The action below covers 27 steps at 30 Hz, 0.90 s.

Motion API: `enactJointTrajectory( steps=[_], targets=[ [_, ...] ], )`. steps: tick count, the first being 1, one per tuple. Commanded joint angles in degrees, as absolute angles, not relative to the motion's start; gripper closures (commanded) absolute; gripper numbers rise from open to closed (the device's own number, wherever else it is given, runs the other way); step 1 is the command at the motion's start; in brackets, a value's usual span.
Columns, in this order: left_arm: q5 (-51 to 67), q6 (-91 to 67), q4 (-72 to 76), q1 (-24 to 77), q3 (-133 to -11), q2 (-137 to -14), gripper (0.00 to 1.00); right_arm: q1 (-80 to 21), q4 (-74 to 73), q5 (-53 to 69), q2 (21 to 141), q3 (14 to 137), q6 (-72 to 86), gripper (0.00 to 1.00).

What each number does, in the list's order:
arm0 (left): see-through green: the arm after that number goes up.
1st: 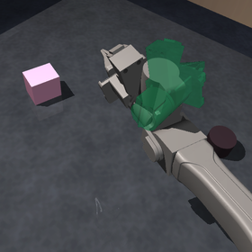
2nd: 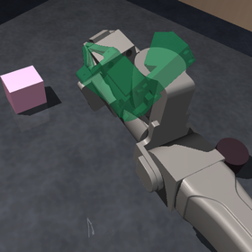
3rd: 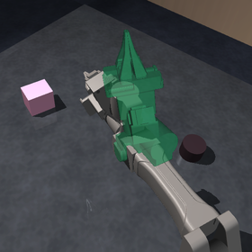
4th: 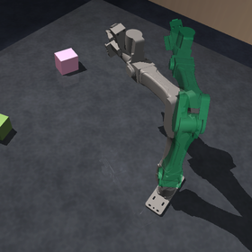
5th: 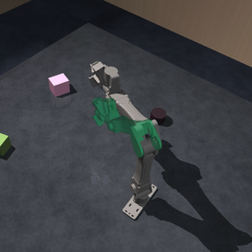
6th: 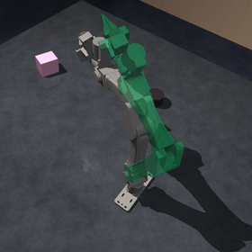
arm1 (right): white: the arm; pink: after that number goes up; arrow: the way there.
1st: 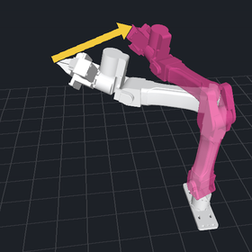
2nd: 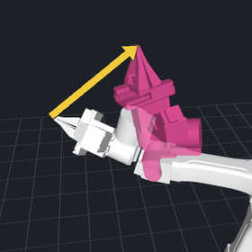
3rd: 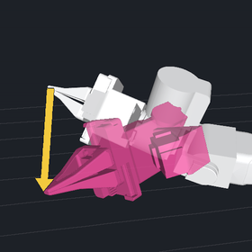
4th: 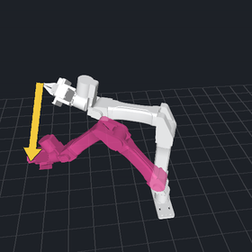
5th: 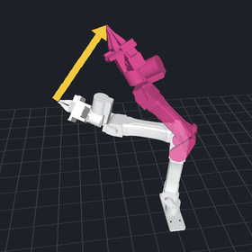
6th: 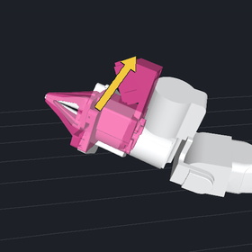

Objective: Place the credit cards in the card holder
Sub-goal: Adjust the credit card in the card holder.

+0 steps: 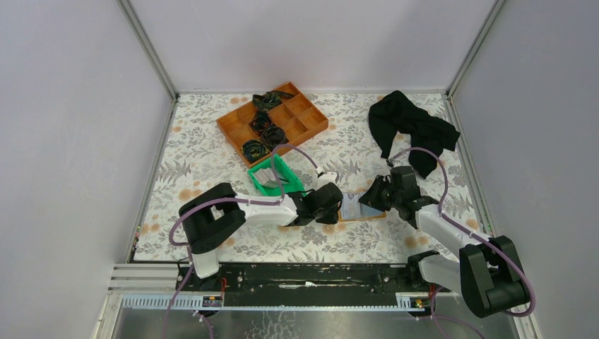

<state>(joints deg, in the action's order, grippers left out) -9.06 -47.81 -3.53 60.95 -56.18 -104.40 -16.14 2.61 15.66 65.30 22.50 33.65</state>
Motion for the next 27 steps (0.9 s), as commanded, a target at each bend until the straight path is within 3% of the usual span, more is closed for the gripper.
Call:
enactJointTrajectory(
  steps=[1, 6, 10, 11, 27],
  targets=[
    [-13.3, -47.1, -19.4, 60.4, -53.1, -108.4, 0.69, -16.6, 1.1, 15.4, 64.9, 26.9, 31.4, 0.77],
    [-13.8, -47.5, -19.3, 60.5, -53.7, -108.5, 0.69, -16.6, -0.5, 12.4, 65.1, 28.7, 30.7, 0.76],
    [-14.1, -47.4, -19.3, 60.2, -54.0, -108.8, 0.69, -16.7, -3.0, 8.4, 66.6, 30.2, 29.9, 0.99],
    [-14.2, -47.4, -19.3, 60.1, -54.2, -108.9, 0.69, -16.6, -3.3, 7.8, 67.2, 30.4, 29.9, 1.0],
    [-14.7, -45.5, -19.6, 58.0, -55.0, -110.1, 0.69, -17.1, 1.5, 7.6, 76.2, 30.4, 31.4, 1.0]
  ],
)
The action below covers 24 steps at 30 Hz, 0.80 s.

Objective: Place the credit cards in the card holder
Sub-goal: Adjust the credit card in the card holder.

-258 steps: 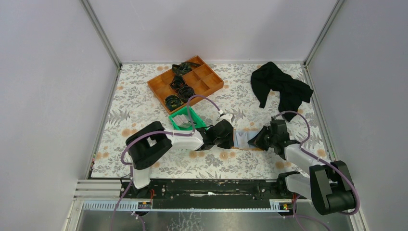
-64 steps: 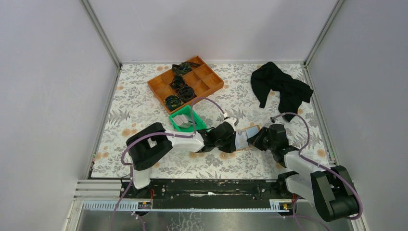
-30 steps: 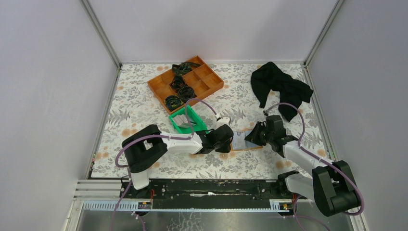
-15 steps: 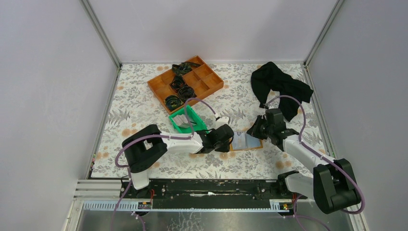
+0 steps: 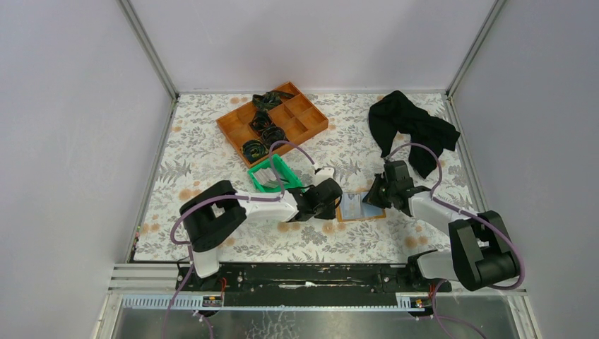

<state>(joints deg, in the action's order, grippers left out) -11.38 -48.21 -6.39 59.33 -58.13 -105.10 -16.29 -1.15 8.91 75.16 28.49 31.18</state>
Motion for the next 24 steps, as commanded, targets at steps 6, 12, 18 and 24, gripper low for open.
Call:
enactJointTrajectory(
  steps=[6, 12, 18, 24],
  targets=[
    [-14.5, -45.1, -19.1, 57.9, -55.7, -110.9, 0.69, -18.0, 2.6, 8.0, 78.0, 30.5, 31.9, 1.0],
    [-14.2, -44.7, -18.7, 57.9, -56.2, -112.2, 0.69, -19.0, 3.1, 8.0, 79.1, 31.2, 32.2, 1.0],
    [-13.8, -44.4, -18.3, 57.6, -56.2, -113.3, 0.69, -19.9, 3.0, 7.8, 79.9, 32.4, 32.3, 1.0],
    [-13.2, -44.1, -17.7, 57.2, -56.3, -114.7, 0.69, -20.9, 2.7, 7.7, 81.0, 34.3, 32.0, 1.0]
  ],
)
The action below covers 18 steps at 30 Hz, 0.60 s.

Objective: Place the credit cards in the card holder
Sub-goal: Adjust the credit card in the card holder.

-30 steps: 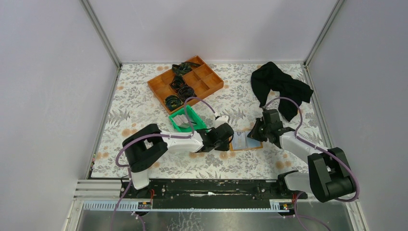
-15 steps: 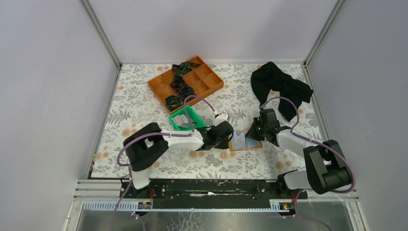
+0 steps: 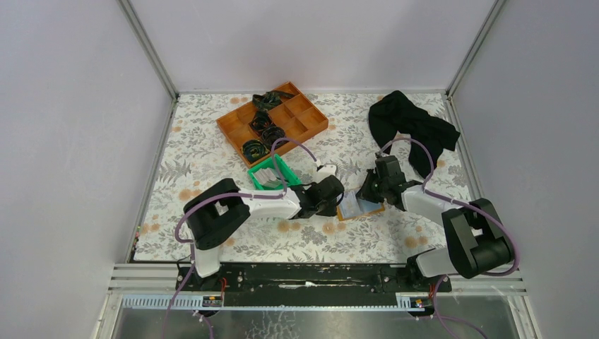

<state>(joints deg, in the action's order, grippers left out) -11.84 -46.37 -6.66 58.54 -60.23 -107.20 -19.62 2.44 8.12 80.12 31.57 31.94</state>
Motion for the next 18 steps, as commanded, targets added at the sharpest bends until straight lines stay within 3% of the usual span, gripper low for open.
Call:
enactJointTrajectory(
  steps=[1, 14, 18],
  targets=[
    [-13.1, -44.1, -17.6, 57.1, -56.4, -114.9, 0.7, -21.1, 2.6, 7.6, 81.2, 34.5, 31.9, 1.0],
    [-12.9, -44.3, -17.7, 56.9, -56.4, -115.0, 0.7, -21.9, 0.3, 6.9, 81.0, 35.9, 31.1, 1.0],
    [-14.2, -44.5, -18.1, 56.6, -55.8, -112.5, 0.69, -21.9, -2.8, 4.0, 78.3, 37.8, 30.2, 0.8]
  ],
)
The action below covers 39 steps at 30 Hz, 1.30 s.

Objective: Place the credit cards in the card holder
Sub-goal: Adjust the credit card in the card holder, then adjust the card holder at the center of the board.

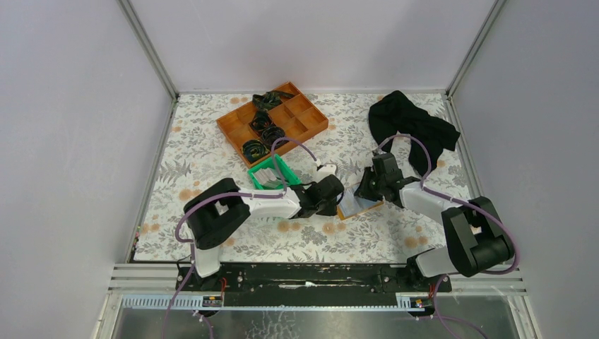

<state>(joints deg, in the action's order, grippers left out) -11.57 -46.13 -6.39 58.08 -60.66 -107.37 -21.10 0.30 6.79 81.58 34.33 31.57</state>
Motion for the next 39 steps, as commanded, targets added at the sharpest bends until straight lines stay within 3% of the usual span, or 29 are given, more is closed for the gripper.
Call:
enactJointTrajectory(
  steps=[1, 8, 12, 27, 39],
  targets=[
    [-14.4, -44.5, -18.2, 56.5, -55.5, -111.8, 0.69, -21.9, -4.0, 3.2, 77.4, 38.3, 30.1, 0.75],
    [-14.6, -45.5, -16.4, 56.2, -52.1, -107.5, 0.68, -21.6, -10.0, -5.3, 70.1, 37.0, 33.3, 0.51],
    [-13.4, -46.3, -14.7, 56.2, -50.5, -106.5, 0.66, -21.3, -12.0, -7.4, 66.8, 34.0, 37.4, 0.45],
    [-9.8, -45.7, -13.6, 54.6, -52.0, -106.7, 0.65, -16.4, -11.0, -9.2, 67.2, 30.2, 41.3, 0.29],
    [-7.4, -45.7, -13.4, 53.6, -54.6, -109.6, 0.65, -15.7, -8.6, -5.8, 74.4, 29.8, 43.4, 0.27]
  ],
)
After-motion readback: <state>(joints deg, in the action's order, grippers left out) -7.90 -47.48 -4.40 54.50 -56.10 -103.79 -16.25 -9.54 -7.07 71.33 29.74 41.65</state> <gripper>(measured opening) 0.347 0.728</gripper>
